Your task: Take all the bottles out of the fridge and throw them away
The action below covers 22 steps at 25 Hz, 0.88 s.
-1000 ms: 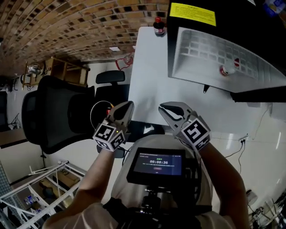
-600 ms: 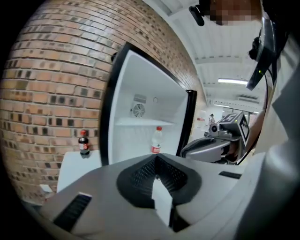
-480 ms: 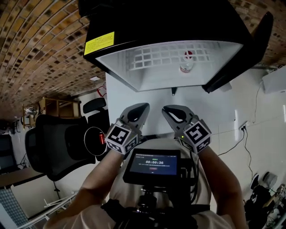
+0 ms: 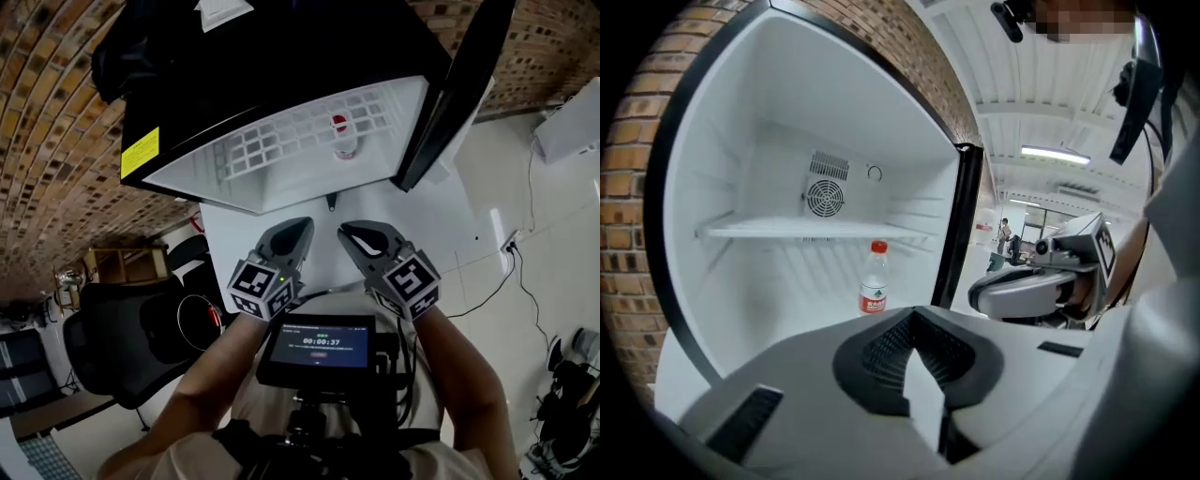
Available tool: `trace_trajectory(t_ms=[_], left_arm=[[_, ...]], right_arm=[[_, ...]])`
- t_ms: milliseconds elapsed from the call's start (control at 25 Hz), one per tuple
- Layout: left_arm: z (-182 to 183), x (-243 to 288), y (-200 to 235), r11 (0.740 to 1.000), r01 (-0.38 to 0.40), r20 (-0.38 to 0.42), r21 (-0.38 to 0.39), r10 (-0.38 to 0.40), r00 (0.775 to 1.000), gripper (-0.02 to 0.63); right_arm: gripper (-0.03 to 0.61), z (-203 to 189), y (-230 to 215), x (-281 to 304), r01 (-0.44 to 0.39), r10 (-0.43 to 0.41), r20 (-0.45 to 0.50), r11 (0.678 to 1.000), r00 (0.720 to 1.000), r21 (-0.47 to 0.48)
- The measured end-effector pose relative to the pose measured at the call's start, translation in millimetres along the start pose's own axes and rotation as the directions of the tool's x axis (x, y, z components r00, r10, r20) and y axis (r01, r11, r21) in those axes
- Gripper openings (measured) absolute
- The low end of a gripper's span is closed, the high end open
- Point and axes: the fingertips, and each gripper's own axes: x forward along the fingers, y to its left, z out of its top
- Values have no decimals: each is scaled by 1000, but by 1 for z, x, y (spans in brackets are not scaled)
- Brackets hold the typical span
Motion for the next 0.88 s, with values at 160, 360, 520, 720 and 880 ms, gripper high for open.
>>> trace_trajectory(t_ms=[160, 360, 520, 720, 880], left_arm=[[1, 26, -2, 1000, 1, -24, 21, -1, 1000, 3], [2, 61, 6, 998, -35, -48, 50, 38, 998, 20], [6, 92, 10, 995, -43, -77, 86, 50, 996, 21], [5, 125, 13, 991, -49, -106, 124, 62, 992, 23], [-3, 142, 26, 989, -89, -136, 120, 105, 985, 113]], right_arm=[[8, 0, -19, -10, 33, -33, 16, 999, 999, 26], [8, -4, -40, -19, 69, -70, 18, 996, 997, 57], [8, -8, -52, -24, 87, -89, 16, 993, 996, 81], [8, -10, -67, -28, 110, -113, 26, 988, 993, 107], [8, -12, -78, -28, 116, -119, 23, 987, 993, 112]])
